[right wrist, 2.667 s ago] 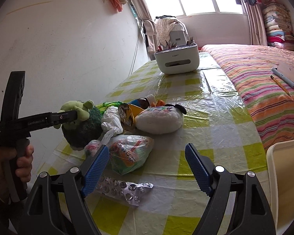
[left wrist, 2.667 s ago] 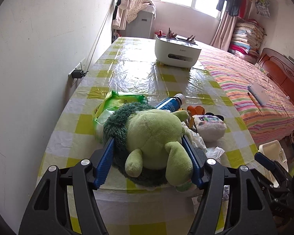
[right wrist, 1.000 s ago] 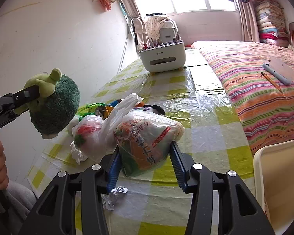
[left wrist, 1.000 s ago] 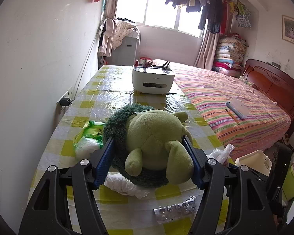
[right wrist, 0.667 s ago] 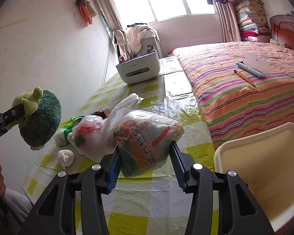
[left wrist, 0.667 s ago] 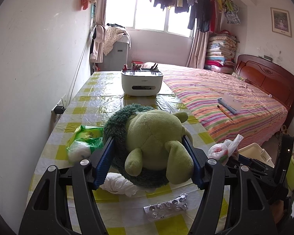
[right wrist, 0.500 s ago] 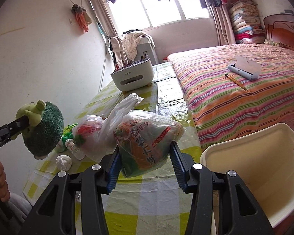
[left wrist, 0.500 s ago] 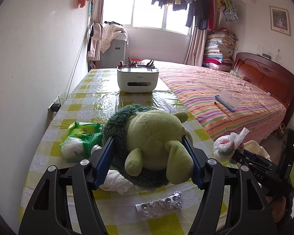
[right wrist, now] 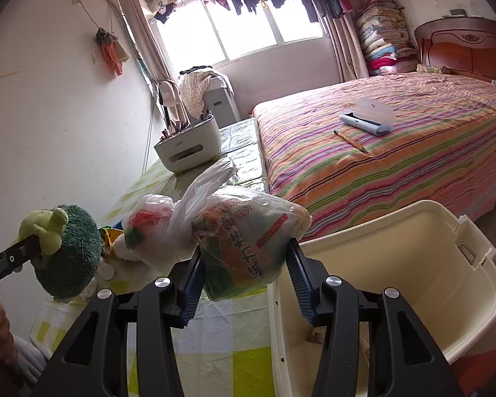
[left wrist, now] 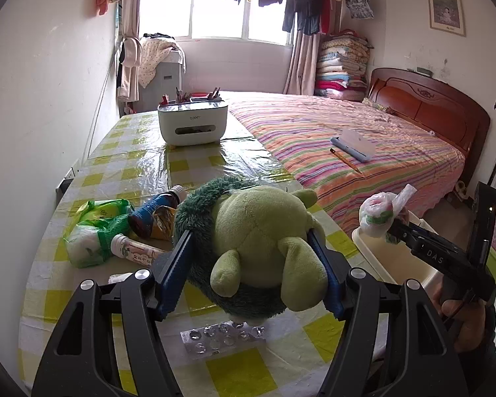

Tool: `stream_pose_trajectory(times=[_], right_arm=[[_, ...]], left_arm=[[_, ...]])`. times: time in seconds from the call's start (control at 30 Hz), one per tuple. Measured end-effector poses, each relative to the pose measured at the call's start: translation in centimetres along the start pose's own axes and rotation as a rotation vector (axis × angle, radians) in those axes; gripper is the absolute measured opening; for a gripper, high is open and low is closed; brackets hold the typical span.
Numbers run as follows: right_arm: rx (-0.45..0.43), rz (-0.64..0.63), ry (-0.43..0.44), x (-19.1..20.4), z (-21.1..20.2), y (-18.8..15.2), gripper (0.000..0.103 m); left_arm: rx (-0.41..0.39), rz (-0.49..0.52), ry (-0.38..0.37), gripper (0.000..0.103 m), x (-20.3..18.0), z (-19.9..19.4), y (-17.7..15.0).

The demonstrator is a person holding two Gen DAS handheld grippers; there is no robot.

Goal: Collect trash
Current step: 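Carry the bag to the bin and open the right tool, then lower the plush toy into the bin and open the left tool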

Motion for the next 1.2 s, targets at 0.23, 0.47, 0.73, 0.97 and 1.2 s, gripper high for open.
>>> stream_pose_trajectory(times=[0.23, 0.47, 0.73, 0.97, 1.2], right_arm=[[-0.012, 0.080, -0.056, -4.1, -1.0, 0.1, 0.046], [-0.032, 0.136, -0.144, -7.1, -2.0, 0.2, 0.047], [-0.044, 0.165, -0.229, -9.3, -2.6, 0.0, 0.051], [-0.068, 0.194, -0.258, -10.3, -3.3, 0.2, 0.061], [-0.115, 0.255, -0.257, -11.7, -4.6, 0.7, 0.062]], left_arm=[[0.010, 0.014, -0.024, 0.066, -1.5, 0.2, -0.5], [0.017, 0.028, -0.046, 0.066, -2.7, 0.5, -0.8], [0.031, 0.059, -0.074, 0.066, -4.7, 0.9, -1.5], [0.044, 0.094, -0.084, 0.066, -6.3, 1.4, -1.6], [0.063, 0.109, -0.126, 0.066, -8.9, 2.5, -1.3]])
Point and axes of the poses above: each gripper's, at about its wrist camera, not at the fingertips, and z roughly the way its jaws point, x to its left, y to its top, the point moved 10 cm from there along z, roughly the way its jaws point, and after that the axes turned 3 degrees about z, right-handed, at the moved point
